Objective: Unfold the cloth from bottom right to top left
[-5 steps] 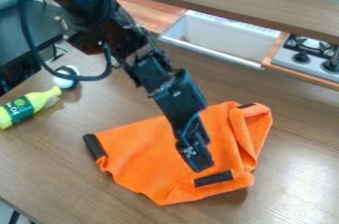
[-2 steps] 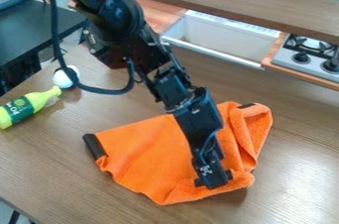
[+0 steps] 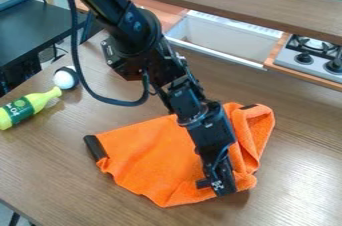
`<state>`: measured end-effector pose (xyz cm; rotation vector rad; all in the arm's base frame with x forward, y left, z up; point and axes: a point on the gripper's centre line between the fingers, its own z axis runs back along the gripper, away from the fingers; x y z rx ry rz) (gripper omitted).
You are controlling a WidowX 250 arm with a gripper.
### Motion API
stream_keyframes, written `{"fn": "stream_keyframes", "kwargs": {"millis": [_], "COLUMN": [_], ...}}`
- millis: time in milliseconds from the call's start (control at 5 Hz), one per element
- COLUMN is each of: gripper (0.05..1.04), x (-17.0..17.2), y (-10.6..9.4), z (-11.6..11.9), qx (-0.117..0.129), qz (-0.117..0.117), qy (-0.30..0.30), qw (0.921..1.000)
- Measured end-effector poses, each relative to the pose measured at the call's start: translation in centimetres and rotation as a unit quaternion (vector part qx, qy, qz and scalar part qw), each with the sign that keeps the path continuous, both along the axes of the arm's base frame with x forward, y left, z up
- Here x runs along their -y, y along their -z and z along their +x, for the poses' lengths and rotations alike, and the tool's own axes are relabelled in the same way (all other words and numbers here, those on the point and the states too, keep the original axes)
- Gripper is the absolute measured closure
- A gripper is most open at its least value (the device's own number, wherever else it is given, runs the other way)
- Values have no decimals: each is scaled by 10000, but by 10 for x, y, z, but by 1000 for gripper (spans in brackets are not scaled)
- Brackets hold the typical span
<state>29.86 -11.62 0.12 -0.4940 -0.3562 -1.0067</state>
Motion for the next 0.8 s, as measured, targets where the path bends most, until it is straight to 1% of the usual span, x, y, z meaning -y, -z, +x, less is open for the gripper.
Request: {"fn": "stream_keyframes", "kwargs": {"millis": [200,400,600,800], "gripper": [883,1000,1015,1015], "x": [4,6,7,2], "y": [2,2,2,-11], "z": [0,0,-2,-1], "qx": [57,89,62,36], "qz": [50,73,30,-91], "qy": [36,83,149,77], "qw": [10000,9999,9999,9999]}}
